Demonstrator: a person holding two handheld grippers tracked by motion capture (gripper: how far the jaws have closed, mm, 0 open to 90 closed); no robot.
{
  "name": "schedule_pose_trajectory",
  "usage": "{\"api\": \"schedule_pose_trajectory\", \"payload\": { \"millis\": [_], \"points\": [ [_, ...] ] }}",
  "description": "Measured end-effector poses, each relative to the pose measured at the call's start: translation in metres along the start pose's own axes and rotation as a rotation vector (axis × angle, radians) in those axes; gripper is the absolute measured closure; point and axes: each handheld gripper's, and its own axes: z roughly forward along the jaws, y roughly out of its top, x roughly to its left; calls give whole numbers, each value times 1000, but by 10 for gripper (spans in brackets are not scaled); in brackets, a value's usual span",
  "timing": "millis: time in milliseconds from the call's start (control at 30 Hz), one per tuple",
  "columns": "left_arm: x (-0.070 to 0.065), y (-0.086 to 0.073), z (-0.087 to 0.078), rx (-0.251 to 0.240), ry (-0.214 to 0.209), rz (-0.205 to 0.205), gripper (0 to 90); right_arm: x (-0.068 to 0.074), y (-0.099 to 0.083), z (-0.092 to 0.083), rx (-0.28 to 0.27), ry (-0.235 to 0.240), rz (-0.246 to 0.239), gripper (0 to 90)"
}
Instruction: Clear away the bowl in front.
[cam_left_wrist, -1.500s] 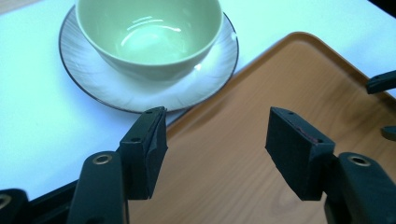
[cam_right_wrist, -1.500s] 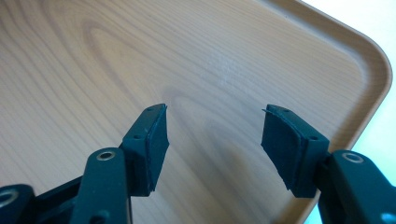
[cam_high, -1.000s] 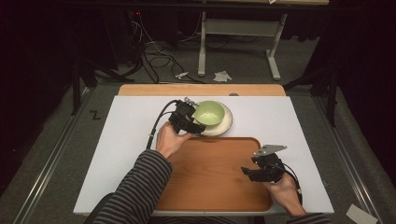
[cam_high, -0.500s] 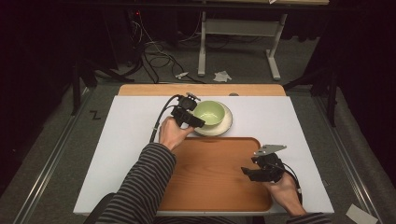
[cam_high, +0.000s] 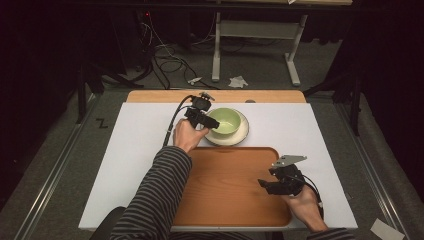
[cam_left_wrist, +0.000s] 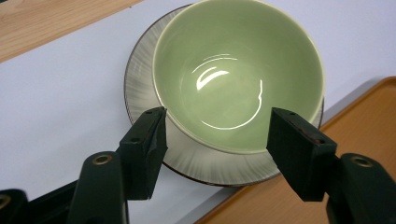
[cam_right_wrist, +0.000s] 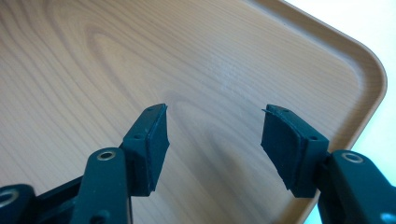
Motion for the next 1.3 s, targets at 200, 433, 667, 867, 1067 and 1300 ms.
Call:
{"api": "schedule_pose_trajectory", "payload": {
  "millis": [200, 433, 667, 867, 1067, 1300],
  "points": [
    [8, 0, 11, 24, 18, -34, 381, 0, 0, 1, 3, -1, -7, 426],
    [14, 1, 22, 38, 20, -69, 394, -1, 0, 2, 3, 3, 0, 426],
    [17, 1, 29, 55, 25, -92, 412, 0, 0, 1, 5, 5, 1, 426],
    [18, 0, 38, 64, 30, -112, 446, 1, 0, 2, 5, 2, -4, 426],
    [17, -1, 48, 77, 13, -131, 492, 1, 0, 3, 11, 0, -10, 427],
    [17, 0, 51, 81, -1, -152, 552, 2, 0, 2, 6, 2, -11, 428]
  ]
}}
